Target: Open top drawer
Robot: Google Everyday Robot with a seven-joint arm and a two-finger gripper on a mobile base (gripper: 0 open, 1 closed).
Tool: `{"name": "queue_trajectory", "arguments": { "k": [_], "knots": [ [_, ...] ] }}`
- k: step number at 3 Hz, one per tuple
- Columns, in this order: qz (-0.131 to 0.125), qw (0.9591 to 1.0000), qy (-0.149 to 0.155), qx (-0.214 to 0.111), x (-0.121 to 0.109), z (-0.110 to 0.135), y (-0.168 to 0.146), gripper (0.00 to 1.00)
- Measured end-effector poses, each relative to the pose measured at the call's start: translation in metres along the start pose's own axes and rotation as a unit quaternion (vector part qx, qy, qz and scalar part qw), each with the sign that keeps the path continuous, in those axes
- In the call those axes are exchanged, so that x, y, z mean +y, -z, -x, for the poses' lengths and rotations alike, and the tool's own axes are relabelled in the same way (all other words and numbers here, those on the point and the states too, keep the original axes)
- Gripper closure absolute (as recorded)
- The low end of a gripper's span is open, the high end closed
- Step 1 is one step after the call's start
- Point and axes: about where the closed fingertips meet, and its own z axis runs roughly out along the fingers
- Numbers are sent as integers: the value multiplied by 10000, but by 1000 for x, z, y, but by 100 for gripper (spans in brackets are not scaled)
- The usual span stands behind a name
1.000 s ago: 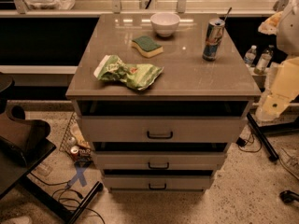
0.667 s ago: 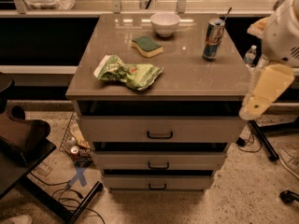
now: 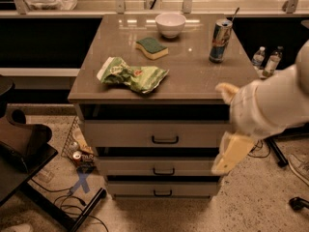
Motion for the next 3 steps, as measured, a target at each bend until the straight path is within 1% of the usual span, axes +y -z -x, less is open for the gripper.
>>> {"name": "queue_trajectory", "arguments": {
  "k": [1, 2, 3],
  "knots": [
    [24, 9984, 79, -563, 18, 0, -63, 0],
    [-399, 9964, 173, -731, -2, 8, -73, 0],
    [-399, 9964, 173, -731, -2, 8, -73, 0]
  ]
}}
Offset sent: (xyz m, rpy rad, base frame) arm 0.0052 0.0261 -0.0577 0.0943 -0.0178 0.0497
